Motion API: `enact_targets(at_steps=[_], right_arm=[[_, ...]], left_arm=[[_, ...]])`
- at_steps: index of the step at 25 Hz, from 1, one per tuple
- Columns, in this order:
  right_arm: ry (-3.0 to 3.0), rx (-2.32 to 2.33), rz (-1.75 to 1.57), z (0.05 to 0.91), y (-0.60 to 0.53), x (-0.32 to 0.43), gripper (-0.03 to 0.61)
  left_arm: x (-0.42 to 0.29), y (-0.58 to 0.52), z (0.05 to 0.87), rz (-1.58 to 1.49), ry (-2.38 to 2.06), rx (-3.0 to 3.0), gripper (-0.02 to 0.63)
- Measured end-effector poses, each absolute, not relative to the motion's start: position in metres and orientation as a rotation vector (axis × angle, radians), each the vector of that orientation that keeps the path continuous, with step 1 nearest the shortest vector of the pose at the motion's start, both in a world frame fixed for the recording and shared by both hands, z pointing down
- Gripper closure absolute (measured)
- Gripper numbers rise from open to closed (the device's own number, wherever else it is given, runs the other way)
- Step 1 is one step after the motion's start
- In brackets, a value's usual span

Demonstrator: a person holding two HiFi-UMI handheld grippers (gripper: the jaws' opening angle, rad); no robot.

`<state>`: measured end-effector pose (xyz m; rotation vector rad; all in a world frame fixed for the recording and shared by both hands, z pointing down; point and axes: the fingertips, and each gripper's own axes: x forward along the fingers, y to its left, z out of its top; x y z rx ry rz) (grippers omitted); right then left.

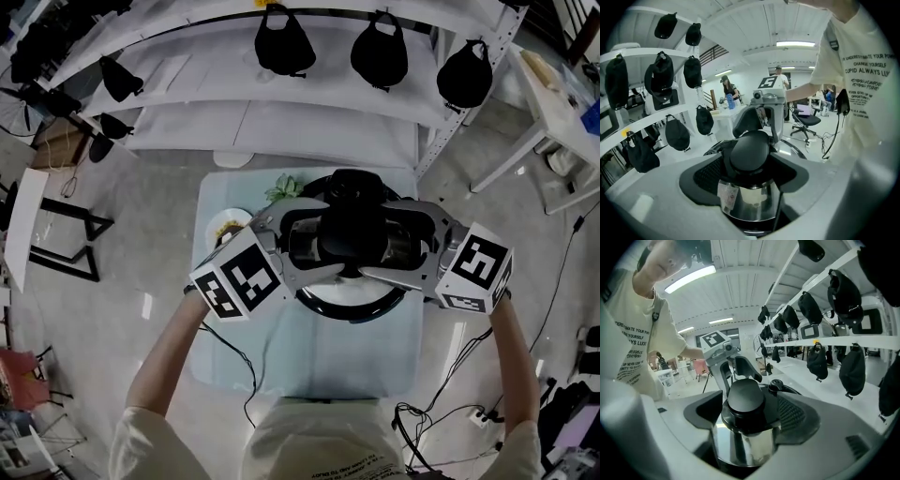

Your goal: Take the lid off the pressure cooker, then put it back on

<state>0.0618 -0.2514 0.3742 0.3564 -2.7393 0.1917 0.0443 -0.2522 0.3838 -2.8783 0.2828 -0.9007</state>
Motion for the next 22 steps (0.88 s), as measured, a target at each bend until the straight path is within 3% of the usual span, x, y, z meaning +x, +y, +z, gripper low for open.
enact_targets(at_steps=[16, 19, 22], right_arm=[[-2.644, 0.21, 0.089, 0.39, -0.249, 0.049, 0.239], [-2.624, 0.202, 0.087, 0.39, -0.25, 0.05, 0.299], [-2.622, 0.195, 0.086, 0.39, -0.25, 0.05, 0.301]], left_arm=[[0.059, -0.251, 0.391, -0.928, 0.08, -2.865, 0.317], [0.059, -0.252, 0.392, -0.919, 0.069, -2.883, 0.318], [0.059, -0.252, 0.392, -0.897, 0.072, -2.89, 0.319]])
